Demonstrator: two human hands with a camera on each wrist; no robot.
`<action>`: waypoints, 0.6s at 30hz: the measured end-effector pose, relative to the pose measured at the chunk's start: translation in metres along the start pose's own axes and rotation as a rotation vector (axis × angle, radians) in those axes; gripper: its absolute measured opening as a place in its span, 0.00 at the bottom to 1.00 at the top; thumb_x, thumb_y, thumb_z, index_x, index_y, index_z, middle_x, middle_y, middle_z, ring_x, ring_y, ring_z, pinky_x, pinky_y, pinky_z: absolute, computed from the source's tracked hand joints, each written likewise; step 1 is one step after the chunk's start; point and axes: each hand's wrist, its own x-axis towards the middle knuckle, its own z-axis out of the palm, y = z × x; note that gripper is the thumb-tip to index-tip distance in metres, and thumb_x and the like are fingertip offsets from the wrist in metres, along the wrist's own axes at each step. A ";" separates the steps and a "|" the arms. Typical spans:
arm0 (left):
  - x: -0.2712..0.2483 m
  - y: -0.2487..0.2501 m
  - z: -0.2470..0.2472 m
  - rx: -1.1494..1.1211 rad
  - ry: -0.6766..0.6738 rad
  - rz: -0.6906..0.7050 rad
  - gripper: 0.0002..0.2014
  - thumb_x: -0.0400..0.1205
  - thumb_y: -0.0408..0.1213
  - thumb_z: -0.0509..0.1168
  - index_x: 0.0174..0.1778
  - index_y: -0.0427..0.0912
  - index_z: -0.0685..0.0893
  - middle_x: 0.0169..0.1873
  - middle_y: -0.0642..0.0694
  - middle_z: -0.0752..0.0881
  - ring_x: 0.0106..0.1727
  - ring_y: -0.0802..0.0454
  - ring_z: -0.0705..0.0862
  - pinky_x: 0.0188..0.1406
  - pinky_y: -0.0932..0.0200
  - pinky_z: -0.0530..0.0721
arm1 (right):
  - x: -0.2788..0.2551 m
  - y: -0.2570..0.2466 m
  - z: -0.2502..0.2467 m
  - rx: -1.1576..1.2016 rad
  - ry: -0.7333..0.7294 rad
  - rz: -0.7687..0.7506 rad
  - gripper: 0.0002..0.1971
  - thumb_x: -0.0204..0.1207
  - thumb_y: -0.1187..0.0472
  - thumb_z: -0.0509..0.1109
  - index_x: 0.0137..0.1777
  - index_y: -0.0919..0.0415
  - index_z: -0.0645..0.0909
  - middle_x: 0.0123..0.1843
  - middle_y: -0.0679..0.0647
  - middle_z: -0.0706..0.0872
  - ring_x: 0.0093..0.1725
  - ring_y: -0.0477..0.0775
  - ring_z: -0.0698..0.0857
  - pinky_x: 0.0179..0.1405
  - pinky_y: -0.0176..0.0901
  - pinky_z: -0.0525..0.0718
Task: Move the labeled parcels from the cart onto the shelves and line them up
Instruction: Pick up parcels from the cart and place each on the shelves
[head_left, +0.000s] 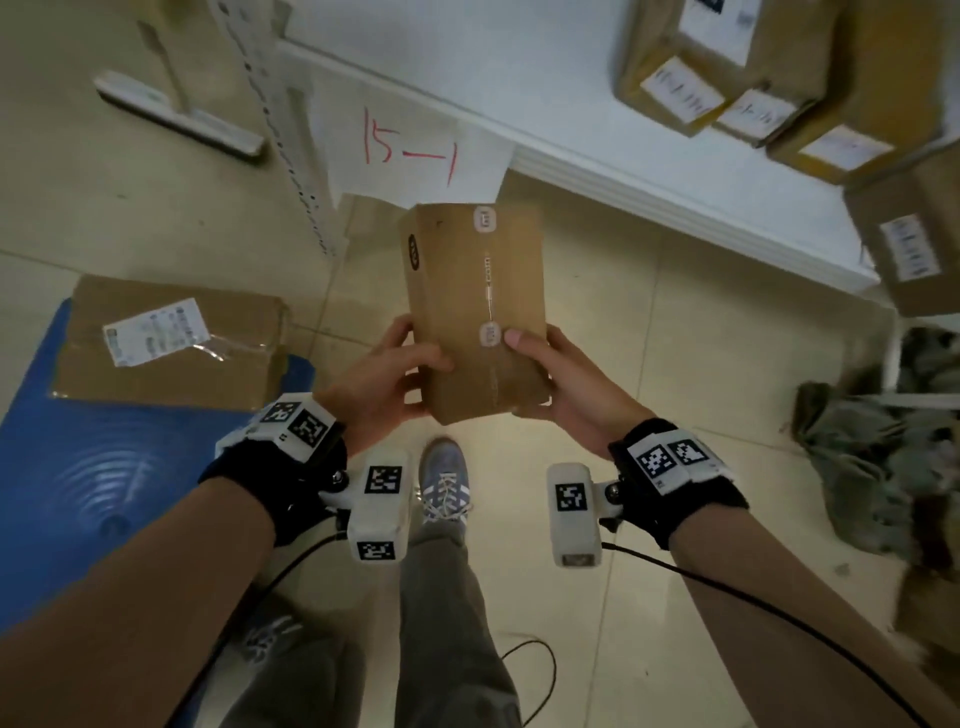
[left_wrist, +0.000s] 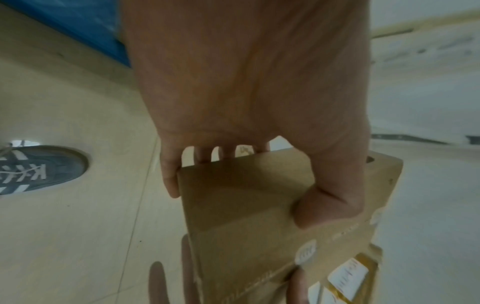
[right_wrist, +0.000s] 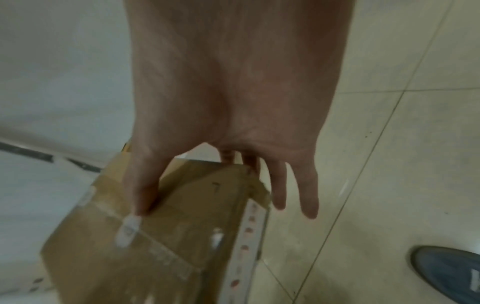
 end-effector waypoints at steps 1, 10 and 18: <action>0.003 0.008 0.010 0.020 -0.020 0.019 0.26 0.74 0.28 0.68 0.65 0.57 0.77 0.61 0.48 0.83 0.61 0.43 0.81 0.48 0.45 0.84 | -0.006 -0.001 -0.009 0.018 -0.026 -0.008 0.28 0.79 0.47 0.73 0.78 0.47 0.71 0.70 0.49 0.86 0.70 0.54 0.85 0.71 0.67 0.81; 0.035 0.095 0.079 0.118 -0.098 0.218 0.35 0.69 0.37 0.69 0.76 0.51 0.71 0.68 0.45 0.80 0.63 0.43 0.81 0.61 0.39 0.83 | -0.005 -0.068 -0.053 0.246 -0.054 -0.288 0.18 0.84 0.66 0.65 0.73 0.64 0.73 0.71 0.59 0.83 0.67 0.60 0.85 0.71 0.55 0.84; 0.072 0.172 0.090 0.047 0.139 0.407 0.28 0.78 0.46 0.73 0.73 0.44 0.75 0.58 0.44 0.85 0.55 0.47 0.87 0.56 0.54 0.87 | 0.041 -0.159 -0.029 0.537 0.061 -0.249 0.09 0.83 0.54 0.71 0.52 0.60 0.81 0.51 0.62 0.88 0.53 0.58 0.90 0.63 0.47 0.88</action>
